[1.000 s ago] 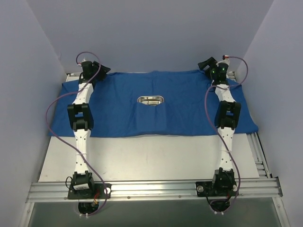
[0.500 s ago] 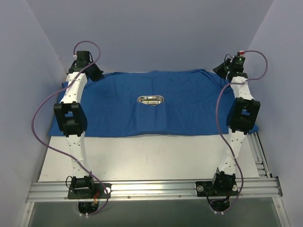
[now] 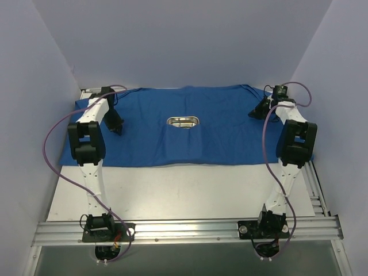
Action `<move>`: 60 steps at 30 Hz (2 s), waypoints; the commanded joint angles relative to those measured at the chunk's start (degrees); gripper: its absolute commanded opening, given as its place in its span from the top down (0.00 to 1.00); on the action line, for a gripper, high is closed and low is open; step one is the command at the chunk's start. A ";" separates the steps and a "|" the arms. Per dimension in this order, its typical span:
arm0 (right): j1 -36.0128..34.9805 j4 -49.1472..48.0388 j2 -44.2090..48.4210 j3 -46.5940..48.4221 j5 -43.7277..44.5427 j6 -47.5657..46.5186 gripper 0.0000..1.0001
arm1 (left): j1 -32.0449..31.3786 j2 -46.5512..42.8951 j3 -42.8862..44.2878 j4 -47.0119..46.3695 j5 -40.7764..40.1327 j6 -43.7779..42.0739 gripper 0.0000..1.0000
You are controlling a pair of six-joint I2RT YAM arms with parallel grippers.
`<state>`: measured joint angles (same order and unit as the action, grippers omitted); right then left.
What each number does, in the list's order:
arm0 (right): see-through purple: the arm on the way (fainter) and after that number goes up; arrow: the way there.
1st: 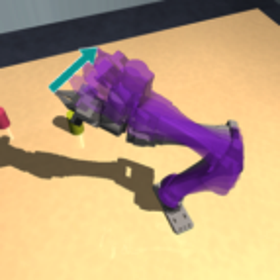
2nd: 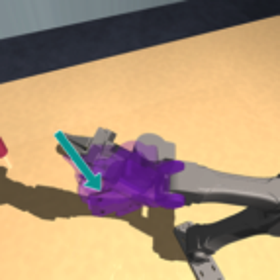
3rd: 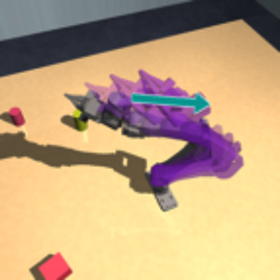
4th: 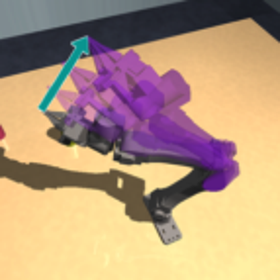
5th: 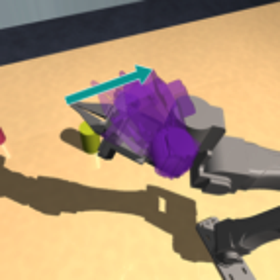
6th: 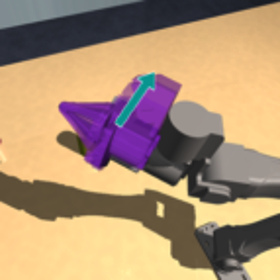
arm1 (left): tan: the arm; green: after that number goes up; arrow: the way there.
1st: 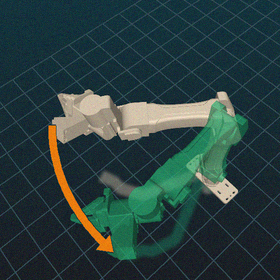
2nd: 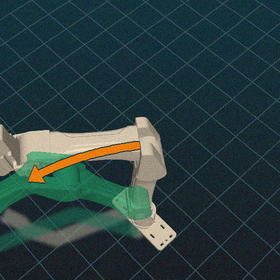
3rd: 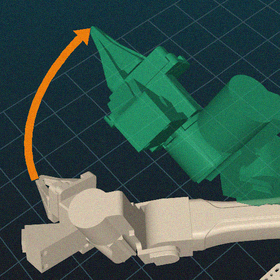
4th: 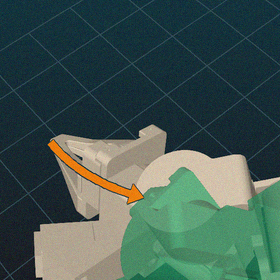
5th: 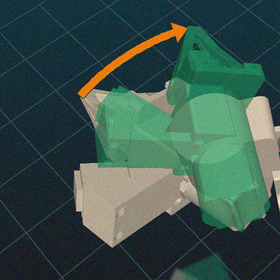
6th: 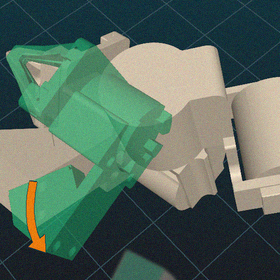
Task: Open and lay out the surgical kit
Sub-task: Open the surgical kit at the center of the board.
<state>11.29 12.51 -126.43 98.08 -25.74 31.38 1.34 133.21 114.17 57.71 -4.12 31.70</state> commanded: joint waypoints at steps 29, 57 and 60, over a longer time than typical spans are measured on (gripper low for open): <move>1.89 13.23 14.19 -29.52 16.68 -8.00 1.00 | 9.38 -4.88 -25.31 6.53 1.83 2.22 0.98; 7.52 15.36 16.14 -7.05 21.95 -10.11 1.00 | -0.38 -11.77 -12.32 9.35 5.17 -0.42 0.98; 7.52 14.13 10.52 -3.17 21.26 -9.06 1.00 | -0.12 -6.67 -7.04 9.70 6.31 -0.33 0.98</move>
<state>18.41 24.99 -110.98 92.88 -6.13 20.93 0.25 121.43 103.04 66.67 2.13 31.29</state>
